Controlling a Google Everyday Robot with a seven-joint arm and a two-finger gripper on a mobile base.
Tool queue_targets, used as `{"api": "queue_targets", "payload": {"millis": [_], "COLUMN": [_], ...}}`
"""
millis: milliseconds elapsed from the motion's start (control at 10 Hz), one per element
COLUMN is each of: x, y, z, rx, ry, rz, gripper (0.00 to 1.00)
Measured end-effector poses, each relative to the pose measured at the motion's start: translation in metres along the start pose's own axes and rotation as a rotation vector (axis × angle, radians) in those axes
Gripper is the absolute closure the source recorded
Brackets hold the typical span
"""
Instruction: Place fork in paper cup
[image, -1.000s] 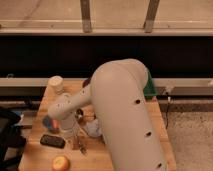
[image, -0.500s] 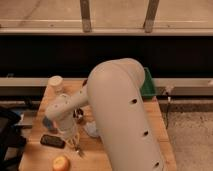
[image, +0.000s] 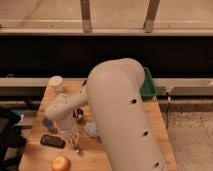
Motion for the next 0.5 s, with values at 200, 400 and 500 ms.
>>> {"api": "queue_targets", "payload": {"millis": [200, 400, 500], "x": [0.000, 0.002, 0.003], "y": [-0.014, -0.026, -0.033], "z": [-0.025, -0.068, -0.095], "rx": [0.006, 0.008, 0.009], "ry": [-0.070, -0.154, -0.203], "rz": [0.007, 0.008, 0.007], "gripper": [1.00, 1.00, 1.00]}}
